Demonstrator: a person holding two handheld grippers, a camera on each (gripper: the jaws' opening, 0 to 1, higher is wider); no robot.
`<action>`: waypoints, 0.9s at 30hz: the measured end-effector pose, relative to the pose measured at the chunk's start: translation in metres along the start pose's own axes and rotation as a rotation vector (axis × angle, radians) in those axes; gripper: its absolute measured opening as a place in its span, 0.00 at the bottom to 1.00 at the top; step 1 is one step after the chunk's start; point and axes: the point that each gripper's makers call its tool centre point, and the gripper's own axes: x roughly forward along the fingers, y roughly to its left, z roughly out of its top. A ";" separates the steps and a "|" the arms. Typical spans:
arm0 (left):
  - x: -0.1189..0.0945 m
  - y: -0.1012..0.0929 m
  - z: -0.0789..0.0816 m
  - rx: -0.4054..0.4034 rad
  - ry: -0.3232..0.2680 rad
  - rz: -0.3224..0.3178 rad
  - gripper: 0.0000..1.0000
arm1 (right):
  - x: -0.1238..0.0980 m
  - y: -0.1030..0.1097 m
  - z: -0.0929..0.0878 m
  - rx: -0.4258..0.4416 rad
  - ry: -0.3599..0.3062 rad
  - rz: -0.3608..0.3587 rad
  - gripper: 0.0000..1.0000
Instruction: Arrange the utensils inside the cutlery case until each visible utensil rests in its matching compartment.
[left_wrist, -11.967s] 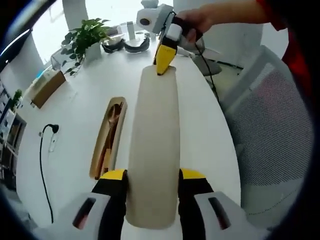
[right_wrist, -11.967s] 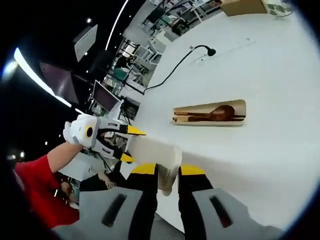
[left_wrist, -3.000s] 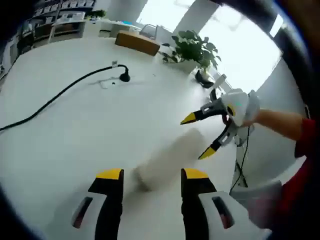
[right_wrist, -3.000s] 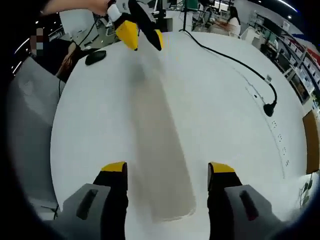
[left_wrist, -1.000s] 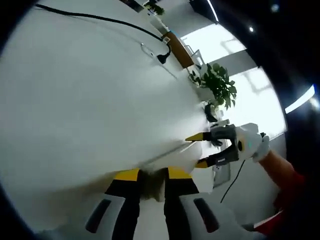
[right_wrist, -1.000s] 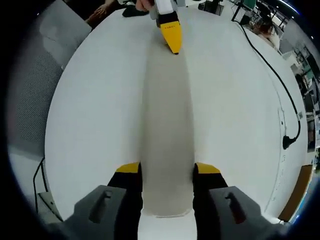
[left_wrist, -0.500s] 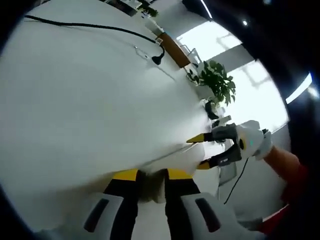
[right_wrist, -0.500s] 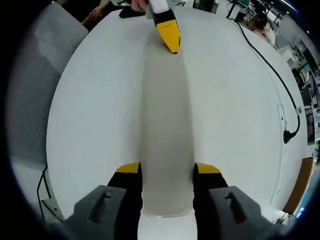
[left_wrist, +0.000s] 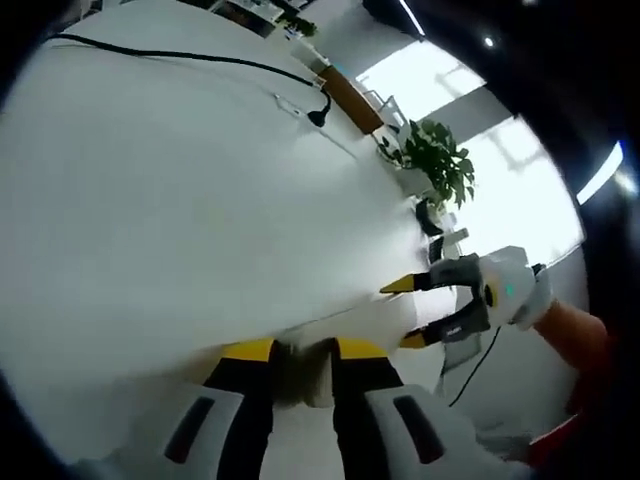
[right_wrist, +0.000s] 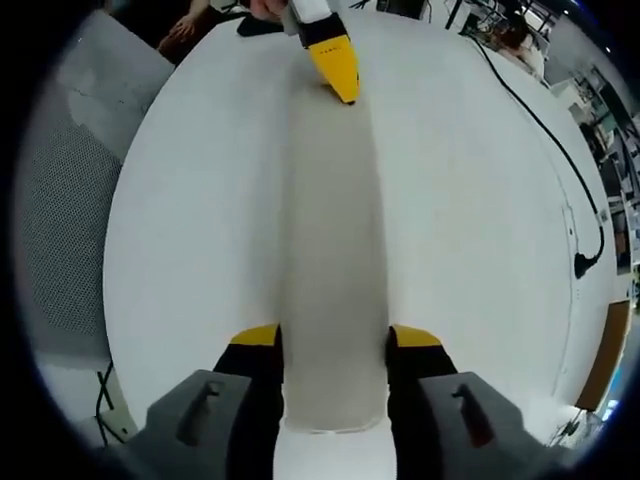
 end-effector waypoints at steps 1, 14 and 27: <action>-0.001 -0.001 0.000 0.018 -0.002 0.007 0.23 | 0.000 0.000 0.000 -0.004 0.002 -0.002 0.39; -0.039 -0.019 0.034 0.143 -0.143 0.021 0.62 | -0.032 0.005 -0.003 0.308 -0.126 -0.170 0.62; -0.100 -0.076 0.036 0.328 -0.280 0.012 0.78 | -0.134 0.016 0.000 0.559 -0.441 -0.394 0.63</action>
